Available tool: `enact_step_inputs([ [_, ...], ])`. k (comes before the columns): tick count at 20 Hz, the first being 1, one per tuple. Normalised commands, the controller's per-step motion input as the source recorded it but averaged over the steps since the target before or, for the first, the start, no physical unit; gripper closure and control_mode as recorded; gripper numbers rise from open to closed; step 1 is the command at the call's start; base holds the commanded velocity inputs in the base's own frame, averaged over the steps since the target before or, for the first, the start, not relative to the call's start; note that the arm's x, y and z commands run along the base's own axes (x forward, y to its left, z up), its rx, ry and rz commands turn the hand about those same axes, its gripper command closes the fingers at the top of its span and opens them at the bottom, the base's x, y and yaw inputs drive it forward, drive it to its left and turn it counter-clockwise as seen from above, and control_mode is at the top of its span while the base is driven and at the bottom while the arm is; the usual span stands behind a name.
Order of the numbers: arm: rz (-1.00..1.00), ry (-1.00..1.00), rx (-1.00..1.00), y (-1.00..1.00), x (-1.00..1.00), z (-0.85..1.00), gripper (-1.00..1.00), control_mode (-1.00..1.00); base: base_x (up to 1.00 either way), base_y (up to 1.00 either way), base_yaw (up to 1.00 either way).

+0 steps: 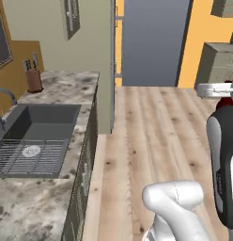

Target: Get the candle and the beer from the cabinet and move them to the dining counter.

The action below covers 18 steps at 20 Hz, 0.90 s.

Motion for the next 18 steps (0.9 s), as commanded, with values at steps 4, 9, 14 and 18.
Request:
enact_step_inputs([
  [4,0.0,0.0,0.0,0.0,0.0,0.0,1.0,1.0,0.43,-0.11,-0.71],
  [9,0.0,0.0,0.0,0.0,0.0,0.0,1.0,1.0,0.54,-0.03,-0.68],
  [14,0.0,0.0,0.0,0.0,0.0,0.0,1.0,1.0,0.83,0.0,-0.52],
  [18,0.0,0.0,0.0,0.0,0.0,0.0,1.0,1.0,1.0,0.0,-0.16],
])
